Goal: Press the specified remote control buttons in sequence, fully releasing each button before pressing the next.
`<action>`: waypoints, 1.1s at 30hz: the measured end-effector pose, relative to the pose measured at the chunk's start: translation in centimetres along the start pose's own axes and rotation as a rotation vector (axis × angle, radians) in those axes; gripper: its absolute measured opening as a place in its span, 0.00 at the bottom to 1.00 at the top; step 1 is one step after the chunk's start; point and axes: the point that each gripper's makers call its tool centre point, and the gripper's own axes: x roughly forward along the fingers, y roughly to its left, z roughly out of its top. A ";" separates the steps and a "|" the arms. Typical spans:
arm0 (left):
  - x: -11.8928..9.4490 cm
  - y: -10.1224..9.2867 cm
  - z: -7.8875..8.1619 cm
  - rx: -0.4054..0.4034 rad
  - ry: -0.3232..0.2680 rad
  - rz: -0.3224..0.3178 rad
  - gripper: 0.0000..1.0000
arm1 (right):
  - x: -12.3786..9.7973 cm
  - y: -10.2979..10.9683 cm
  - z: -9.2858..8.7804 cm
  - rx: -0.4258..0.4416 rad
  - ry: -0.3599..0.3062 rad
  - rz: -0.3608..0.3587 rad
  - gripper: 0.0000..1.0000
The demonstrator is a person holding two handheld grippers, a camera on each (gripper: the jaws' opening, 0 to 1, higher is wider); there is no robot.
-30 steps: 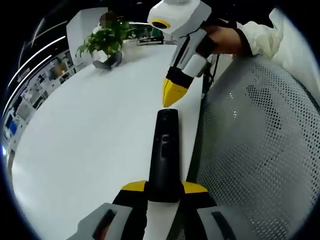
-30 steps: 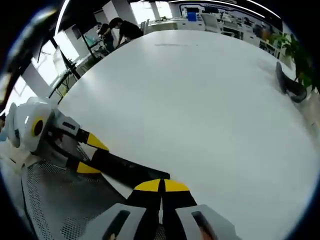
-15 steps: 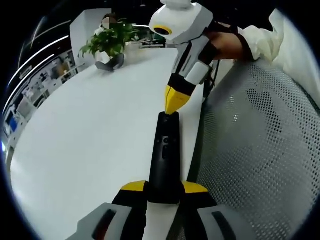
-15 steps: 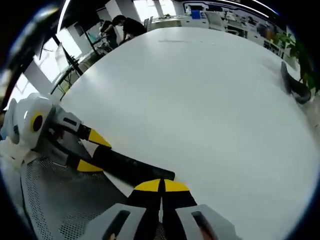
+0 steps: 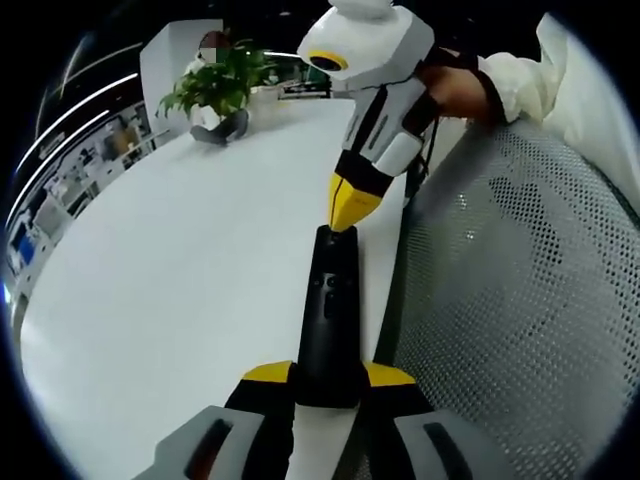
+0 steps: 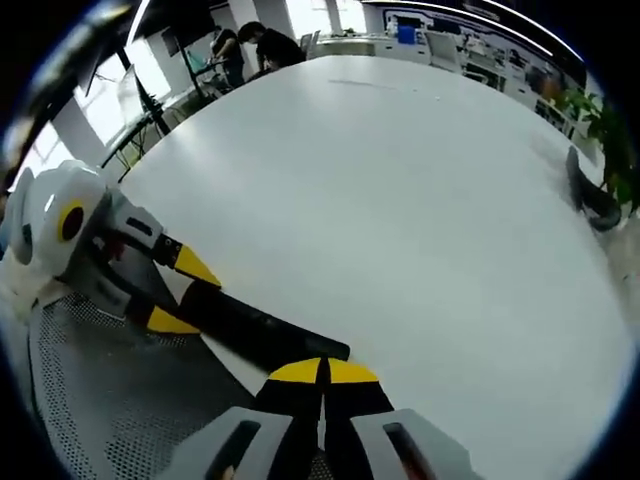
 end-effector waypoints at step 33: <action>0.1 0.0 0.1 0.013 -0.002 -0.008 0.25 | 0.3 0.9 0.3 -0.020 0.001 0.031 0.00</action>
